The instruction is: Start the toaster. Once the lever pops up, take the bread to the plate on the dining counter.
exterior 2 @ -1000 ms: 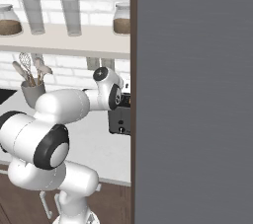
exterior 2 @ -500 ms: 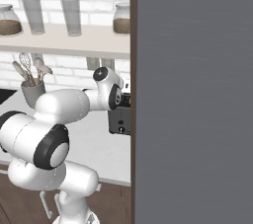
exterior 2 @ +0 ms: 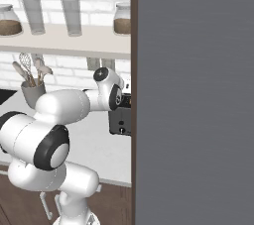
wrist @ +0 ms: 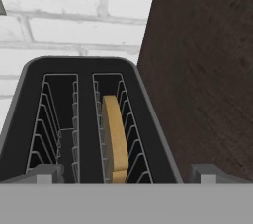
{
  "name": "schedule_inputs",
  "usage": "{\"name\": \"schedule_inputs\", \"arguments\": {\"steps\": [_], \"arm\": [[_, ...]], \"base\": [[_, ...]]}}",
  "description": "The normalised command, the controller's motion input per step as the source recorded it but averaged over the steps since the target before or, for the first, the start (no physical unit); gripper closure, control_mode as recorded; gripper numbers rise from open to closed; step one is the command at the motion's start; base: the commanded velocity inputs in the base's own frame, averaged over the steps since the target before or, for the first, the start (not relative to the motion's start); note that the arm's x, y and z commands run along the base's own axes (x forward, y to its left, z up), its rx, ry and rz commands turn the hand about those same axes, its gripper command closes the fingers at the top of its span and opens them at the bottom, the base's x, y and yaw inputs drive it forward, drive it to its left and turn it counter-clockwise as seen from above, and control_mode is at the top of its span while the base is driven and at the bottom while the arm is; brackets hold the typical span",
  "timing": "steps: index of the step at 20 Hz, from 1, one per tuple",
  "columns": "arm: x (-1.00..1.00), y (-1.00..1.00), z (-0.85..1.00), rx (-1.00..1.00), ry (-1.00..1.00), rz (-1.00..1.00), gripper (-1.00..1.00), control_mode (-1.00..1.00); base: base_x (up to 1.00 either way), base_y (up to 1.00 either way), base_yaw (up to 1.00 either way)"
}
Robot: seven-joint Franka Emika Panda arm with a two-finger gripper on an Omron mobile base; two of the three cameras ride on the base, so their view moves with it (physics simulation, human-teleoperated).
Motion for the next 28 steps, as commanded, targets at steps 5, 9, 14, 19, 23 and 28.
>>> {"name": "schedule_inputs", "arguments": {"steps": [5,9,14,19,23,28], "arm": [[0.00,0.00,0.00,0.00,0.00,0.00,-1.00,-1.00],[0.00,0.00,0.00,0.00,0.00,0.00,-1.00,-1.00],[0.00,0.00,0.00,0.00,0.00,0.00,-1.00,-1.00],[0.00,0.00,0.00,0.00,0.00,0.00,-1.00,-1.00],[0.00,0.00,0.00,0.00,0.00,0.00,-1.00,-1.00],[0.00,0.00,0.00,0.00,0.00,0.00,-1.00,-1.00]], "base": [[0.00,0.00,0.00],[0.00,0.00,0.00],[0.00,0.00,0.00],[0.00,0.00,0.00],[0.00,0.00,0.00],[0.00,0.00,0.00]]}}
